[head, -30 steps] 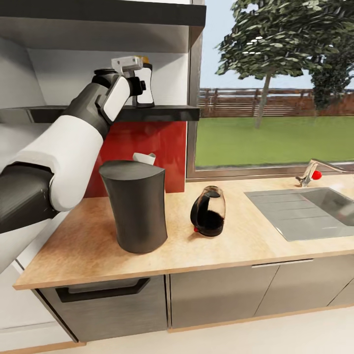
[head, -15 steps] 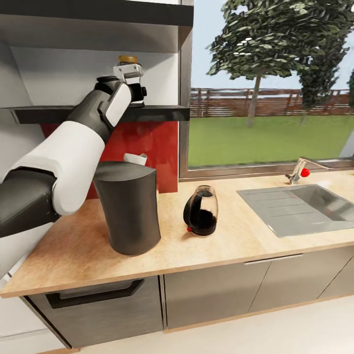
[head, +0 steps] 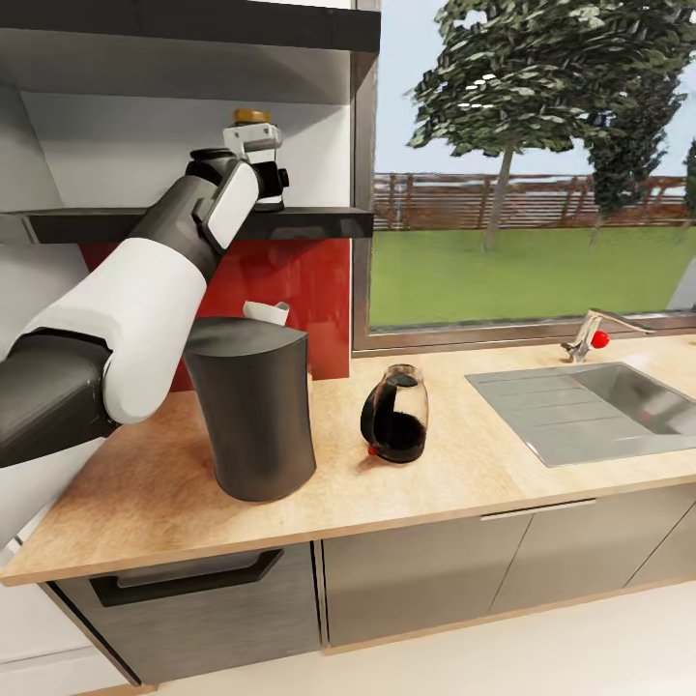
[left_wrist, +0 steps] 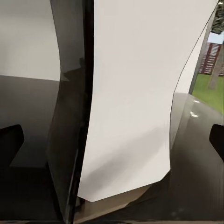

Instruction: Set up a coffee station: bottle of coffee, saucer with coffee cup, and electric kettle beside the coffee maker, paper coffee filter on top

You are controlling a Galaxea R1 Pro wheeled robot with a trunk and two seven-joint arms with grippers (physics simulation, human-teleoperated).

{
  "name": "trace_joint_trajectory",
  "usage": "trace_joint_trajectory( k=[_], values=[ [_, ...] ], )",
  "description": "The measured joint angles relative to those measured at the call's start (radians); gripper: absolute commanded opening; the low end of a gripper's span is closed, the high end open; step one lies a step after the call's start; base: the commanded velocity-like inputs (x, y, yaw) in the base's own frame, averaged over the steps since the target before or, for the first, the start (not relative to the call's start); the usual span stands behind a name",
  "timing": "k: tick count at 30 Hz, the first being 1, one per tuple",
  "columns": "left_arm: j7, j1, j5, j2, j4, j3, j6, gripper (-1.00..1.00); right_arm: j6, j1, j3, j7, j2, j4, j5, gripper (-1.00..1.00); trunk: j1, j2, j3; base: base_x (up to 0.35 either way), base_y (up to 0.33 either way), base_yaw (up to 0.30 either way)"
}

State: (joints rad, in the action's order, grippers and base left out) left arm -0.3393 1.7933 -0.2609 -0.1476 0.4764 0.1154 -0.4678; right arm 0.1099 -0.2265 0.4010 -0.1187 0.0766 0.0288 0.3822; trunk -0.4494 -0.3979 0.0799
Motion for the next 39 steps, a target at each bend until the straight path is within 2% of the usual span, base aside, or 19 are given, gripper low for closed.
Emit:
trace_joint_trajectory(
  k=[5, 9, 17, 39],
  values=[
    [0.0, -0.001, 0.001, 0.0, 0.063, 0.001, -0.001, 1.0, 0.0, 0.0, 0.0, 0.0, 0.0, 0.0, -0.001, 1.0, 0.0, 0.0, 0.0, 0.0, 0.0, 0.0],
    [0.0, -0.001, 0.01, 0.0, 0.079, 0.001, -0.002, 1.0, 0.0, 0.0, 0.0, 0.0, 0.0, 0.0, -0.001, 1.0, 0.0, 0.0, 0.0, 0.0, 0.0, 0.0],
    [0.0, -0.002, 0.038, 0.0, 0.08, -0.002, -0.002, 1.0, 0.0, 0.0, 0.0, 0.0, 0.0, 0.0, -0.001, 1.0, 0.0, 0.0, 0.0, 0.032, 0.0, 0.0],
    [0.002, -0.022, 0.04, 0.002, 0.079, -0.003, -0.002, 1.0, 0.0, 0.0, 0.0, 0.0, 0.0, -0.001, -0.002, 1.0, 0.0, 0.0, 0.0, 0.093, 0.0, 0.0]
  ],
)
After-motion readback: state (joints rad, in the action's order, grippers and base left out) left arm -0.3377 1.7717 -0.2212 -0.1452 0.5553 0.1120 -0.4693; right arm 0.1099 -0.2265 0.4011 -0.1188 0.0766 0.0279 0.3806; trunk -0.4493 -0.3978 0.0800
